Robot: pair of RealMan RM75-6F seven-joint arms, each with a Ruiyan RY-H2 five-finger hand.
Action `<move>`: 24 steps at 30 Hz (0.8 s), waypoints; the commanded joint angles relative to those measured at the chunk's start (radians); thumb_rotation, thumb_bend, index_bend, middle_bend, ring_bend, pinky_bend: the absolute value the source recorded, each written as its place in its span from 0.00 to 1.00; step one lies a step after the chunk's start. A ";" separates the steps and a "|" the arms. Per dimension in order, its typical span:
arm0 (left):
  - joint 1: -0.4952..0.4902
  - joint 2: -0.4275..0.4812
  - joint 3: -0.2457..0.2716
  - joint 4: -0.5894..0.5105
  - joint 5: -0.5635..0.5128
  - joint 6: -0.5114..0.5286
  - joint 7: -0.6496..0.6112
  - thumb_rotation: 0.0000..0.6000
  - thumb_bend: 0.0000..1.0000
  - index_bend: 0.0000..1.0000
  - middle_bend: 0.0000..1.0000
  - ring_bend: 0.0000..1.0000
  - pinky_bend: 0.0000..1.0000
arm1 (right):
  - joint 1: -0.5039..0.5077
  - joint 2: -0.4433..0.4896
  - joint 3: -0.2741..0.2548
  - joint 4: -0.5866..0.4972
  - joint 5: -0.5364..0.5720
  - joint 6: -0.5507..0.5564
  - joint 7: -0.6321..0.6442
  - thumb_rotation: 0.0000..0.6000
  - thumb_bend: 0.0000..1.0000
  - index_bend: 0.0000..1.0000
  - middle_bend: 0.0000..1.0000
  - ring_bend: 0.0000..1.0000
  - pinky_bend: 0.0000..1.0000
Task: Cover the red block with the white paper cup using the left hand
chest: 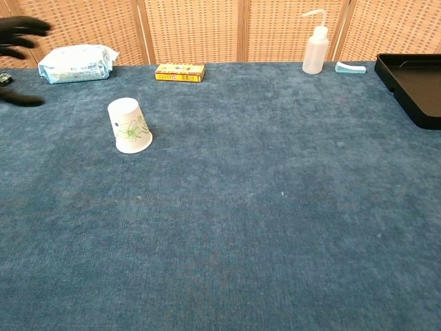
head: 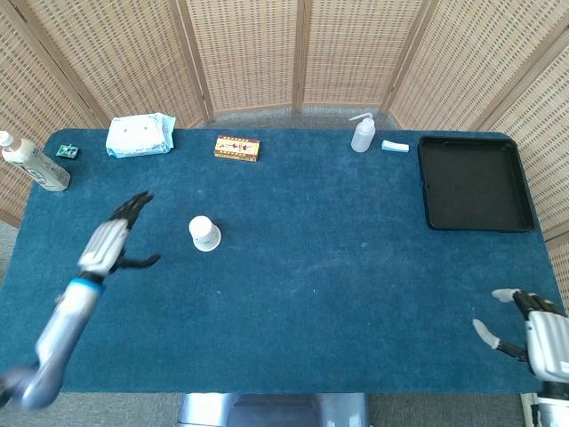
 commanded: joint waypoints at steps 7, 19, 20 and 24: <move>0.283 0.195 0.221 -0.207 0.182 0.295 0.112 0.90 0.23 0.00 0.01 0.00 0.06 | 0.056 -0.049 0.000 -0.007 -0.055 -0.037 -0.091 0.23 0.27 0.35 0.38 0.35 0.34; 0.372 0.208 0.244 -0.191 0.274 0.409 0.144 0.90 0.23 0.01 0.03 0.00 0.06 | 0.049 -0.043 -0.014 -0.031 -0.087 -0.005 -0.115 0.24 0.27 0.36 0.38 0.36 0.34; 0.373 0.203 0.241 -0.189 0.278 0.413 0.159 0.89 0.23 0.01 0.03 0.00 0.06 | 0.048 -0.043 -0.015 -0.031 -0.087 -0.003 -0.113 0.23 0.28 0.36 0.38 0.36 0.34; 0.378 0.166 0.221 -0.166 0.297 0.443 0.264 0.90 0.23 0.01 0.03 0.00 0.06 | 0.042 -0.041 -0.020 -0.028 -0.083 0.002 -0.109 0.24 0.27 0.36 0.38 0.36 0.34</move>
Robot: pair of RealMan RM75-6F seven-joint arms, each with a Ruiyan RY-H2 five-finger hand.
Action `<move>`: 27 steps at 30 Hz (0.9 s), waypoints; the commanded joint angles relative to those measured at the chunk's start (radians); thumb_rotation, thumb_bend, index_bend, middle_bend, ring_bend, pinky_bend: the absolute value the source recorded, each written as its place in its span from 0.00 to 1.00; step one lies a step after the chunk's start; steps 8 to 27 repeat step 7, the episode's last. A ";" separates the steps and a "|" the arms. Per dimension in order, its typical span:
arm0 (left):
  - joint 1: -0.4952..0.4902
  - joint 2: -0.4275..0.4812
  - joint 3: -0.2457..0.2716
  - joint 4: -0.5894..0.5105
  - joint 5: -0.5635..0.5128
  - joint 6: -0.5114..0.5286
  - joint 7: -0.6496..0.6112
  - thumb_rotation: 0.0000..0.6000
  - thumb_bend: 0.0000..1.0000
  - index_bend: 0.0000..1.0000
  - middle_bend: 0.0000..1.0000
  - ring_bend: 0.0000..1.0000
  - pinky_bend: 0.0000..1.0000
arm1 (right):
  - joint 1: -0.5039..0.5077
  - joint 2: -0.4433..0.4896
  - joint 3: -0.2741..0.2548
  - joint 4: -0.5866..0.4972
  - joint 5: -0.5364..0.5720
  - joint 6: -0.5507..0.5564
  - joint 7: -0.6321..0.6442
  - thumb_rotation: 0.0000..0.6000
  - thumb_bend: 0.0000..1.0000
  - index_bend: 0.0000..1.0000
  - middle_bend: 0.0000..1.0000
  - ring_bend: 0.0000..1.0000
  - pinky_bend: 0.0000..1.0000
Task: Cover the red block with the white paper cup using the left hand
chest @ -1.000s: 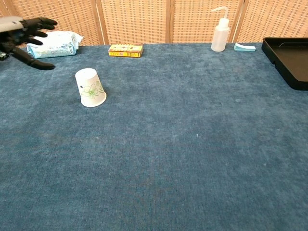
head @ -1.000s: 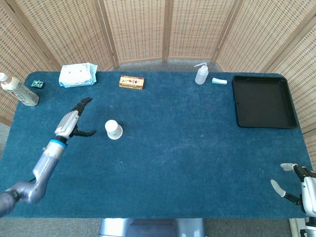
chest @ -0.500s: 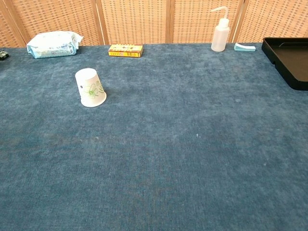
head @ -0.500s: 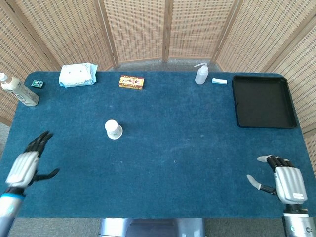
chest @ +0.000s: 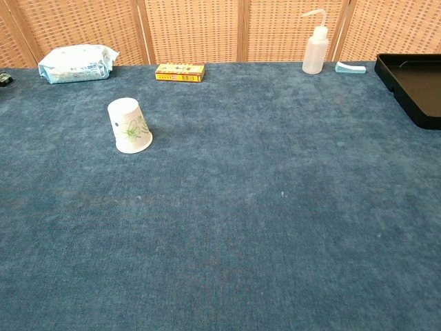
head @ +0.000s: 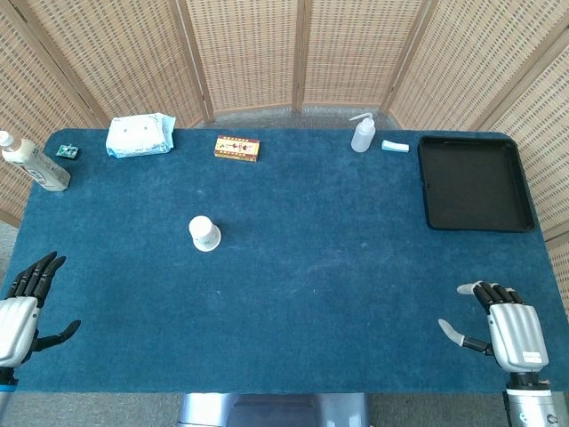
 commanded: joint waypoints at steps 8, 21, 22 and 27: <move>0.005 -0.064 -0.031 0.025 0.029 0.023 0.122 0.90 0.23 0.03 0.03 0.00 0.06 | 0.006 -0.002 0.003 0.004 0.012 -0.008 0.004 0.24 0.27 0.36 0.38 0.36 0.34; 0.005 -0.064 -0.031 0.025 0.029 0.023 0.122 0.90 0.23 0.03 0.03 0.00 0.06 | 0.006 -0.002 0.003 0.004 0.012 -0.008 0.004 0.24 0.27 0.36 0.38 0.36 0.34; 0.005 -0.064 -0.031 0.025 0.029 0.023 0.122 0.90 0.23 0.03 0.03 0.00 0.06 | 0.006 -0.002 0.003 0.004 0.012 -0.008 0.004 0.24 0.27 0.36 0.38 0.36 0.34; 0.005 -0.064 -0.031 0.025 0.029 0.023 0.122 0.90 0.23 0.03 0.03 0.00 0.06 | 0.006 -0.002 0.003 0.004 0.012 -0.008 0.004 0.24 0.27 0.36 0.38 0.36 0.34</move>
